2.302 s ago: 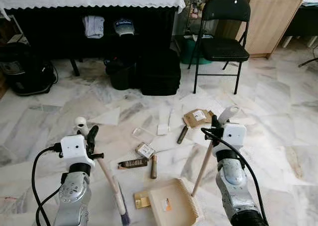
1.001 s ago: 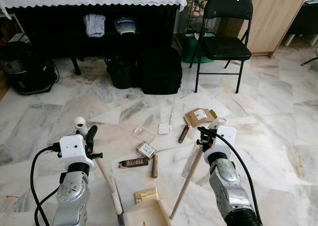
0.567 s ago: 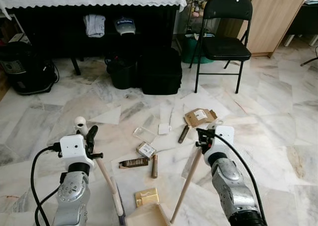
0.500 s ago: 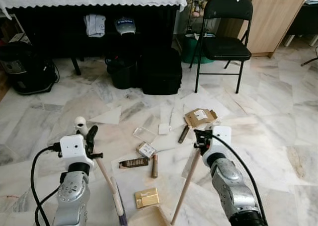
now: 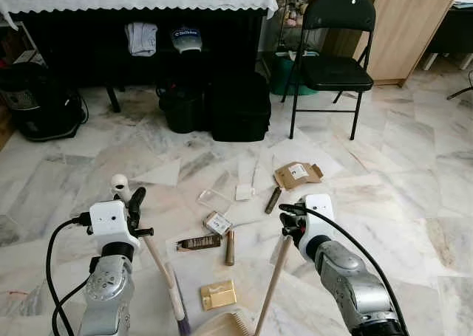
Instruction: Sweep floor
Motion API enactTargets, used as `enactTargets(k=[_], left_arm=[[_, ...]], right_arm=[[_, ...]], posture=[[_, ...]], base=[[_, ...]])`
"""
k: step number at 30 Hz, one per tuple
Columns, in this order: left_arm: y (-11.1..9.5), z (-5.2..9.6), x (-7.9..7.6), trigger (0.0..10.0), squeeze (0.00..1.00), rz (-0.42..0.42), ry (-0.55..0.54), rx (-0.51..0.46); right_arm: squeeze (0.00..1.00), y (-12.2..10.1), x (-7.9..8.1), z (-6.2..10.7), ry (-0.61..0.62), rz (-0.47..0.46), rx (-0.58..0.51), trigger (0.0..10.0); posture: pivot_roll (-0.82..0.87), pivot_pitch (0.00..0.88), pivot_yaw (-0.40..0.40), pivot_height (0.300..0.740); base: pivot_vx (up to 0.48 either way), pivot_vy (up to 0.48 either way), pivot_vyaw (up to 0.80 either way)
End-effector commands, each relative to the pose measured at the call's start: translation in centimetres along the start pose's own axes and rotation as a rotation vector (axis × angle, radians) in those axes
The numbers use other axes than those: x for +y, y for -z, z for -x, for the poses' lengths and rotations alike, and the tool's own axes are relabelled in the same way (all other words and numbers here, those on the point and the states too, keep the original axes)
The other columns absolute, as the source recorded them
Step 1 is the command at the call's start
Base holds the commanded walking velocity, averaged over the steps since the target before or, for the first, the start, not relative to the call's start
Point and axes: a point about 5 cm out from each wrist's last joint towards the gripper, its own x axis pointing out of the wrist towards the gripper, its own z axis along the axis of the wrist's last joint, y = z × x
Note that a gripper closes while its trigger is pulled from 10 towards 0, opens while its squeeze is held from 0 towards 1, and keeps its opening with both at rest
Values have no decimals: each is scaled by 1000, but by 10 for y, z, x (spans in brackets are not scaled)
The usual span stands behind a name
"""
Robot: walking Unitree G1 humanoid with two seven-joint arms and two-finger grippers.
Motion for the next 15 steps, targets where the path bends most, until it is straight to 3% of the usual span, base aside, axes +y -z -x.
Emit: enactTargets(k=[1,10,15], left_arm=[[-4,-3,1,10000,0,3,-5,-22],[-4,-4,1,10000,0,-1,-6,-22],[-4,-4,2,10000,0,-3,-7,-23]], right_arm=[[0,5,3,2,-53,-83,39,10000],[0,3,6,4,-79,-221,54,10000],[0,-7,2,4,-32,-174,-15,10000]], posture=[[66,69,-49,740],[66,69,-49,740],[68,67,-47,740]], base=[[0,0,0],[0,0,0],[0,0,0]])
